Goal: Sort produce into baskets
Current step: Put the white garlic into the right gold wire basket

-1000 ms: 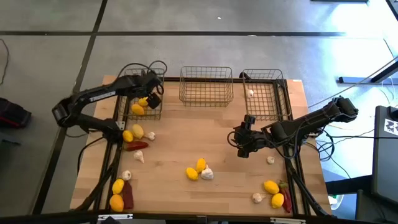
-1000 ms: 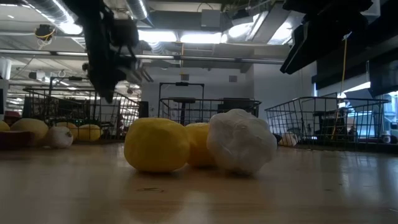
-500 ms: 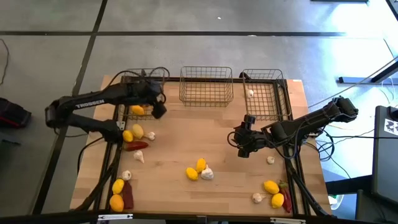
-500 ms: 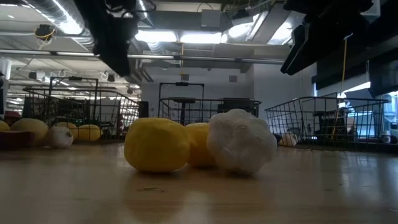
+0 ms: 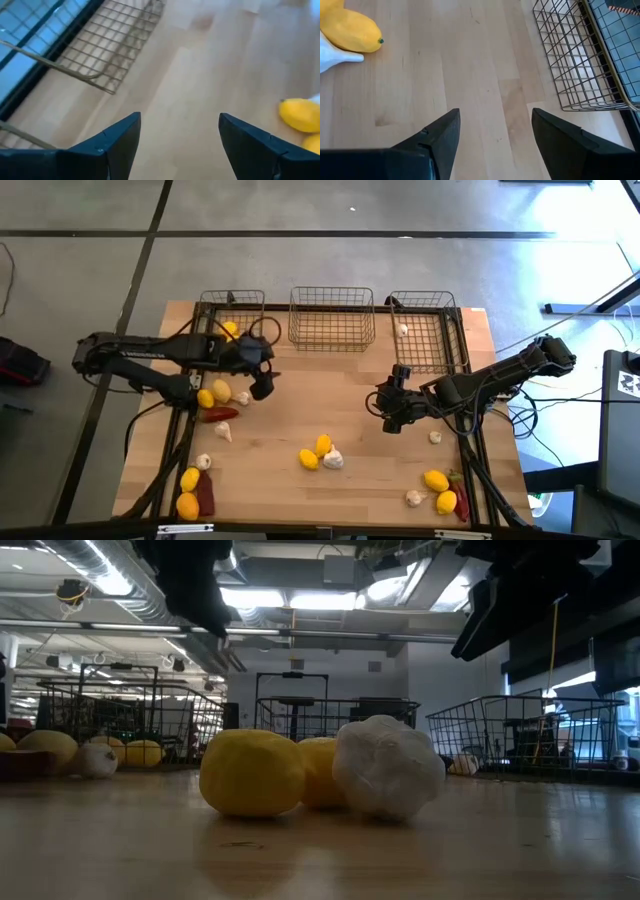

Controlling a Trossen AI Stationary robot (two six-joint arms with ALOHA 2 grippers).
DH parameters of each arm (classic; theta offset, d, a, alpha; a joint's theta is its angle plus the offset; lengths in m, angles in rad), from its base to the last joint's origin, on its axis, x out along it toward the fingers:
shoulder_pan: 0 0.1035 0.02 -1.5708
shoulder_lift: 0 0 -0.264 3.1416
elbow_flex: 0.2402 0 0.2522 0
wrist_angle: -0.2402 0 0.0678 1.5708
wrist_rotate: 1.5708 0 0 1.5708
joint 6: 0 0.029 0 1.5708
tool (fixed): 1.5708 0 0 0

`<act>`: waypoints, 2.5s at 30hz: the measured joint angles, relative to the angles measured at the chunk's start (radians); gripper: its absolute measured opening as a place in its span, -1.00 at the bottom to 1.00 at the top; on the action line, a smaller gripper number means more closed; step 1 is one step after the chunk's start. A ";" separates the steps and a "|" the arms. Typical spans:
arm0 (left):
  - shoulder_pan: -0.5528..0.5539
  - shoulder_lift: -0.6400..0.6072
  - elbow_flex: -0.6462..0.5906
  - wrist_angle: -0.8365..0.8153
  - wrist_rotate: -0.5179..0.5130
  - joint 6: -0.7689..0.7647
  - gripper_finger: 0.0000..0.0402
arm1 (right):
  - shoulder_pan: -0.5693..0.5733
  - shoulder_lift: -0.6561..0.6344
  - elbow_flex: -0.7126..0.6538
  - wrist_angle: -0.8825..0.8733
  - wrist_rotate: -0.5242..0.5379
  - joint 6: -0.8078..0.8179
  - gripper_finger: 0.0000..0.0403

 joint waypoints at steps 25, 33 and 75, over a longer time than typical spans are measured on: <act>-0.172 0.001 -0.212 -0.139 0.000 -0.275 0.31 | 0.000 0.000 0.000 0.028 0.008 -0.032 0.21; -0.193 0.043 -0.236 -0.139 0.024 -0.287 0.31 | 0.000 0.000 0.000 0.032 0.011 -0.039 0.21; -0.221 0.409 -0.236 -0.246 0.023 -0.247 -0.06 | 0.000 0.000 0.001 0.049 0.011 -0.049 0.21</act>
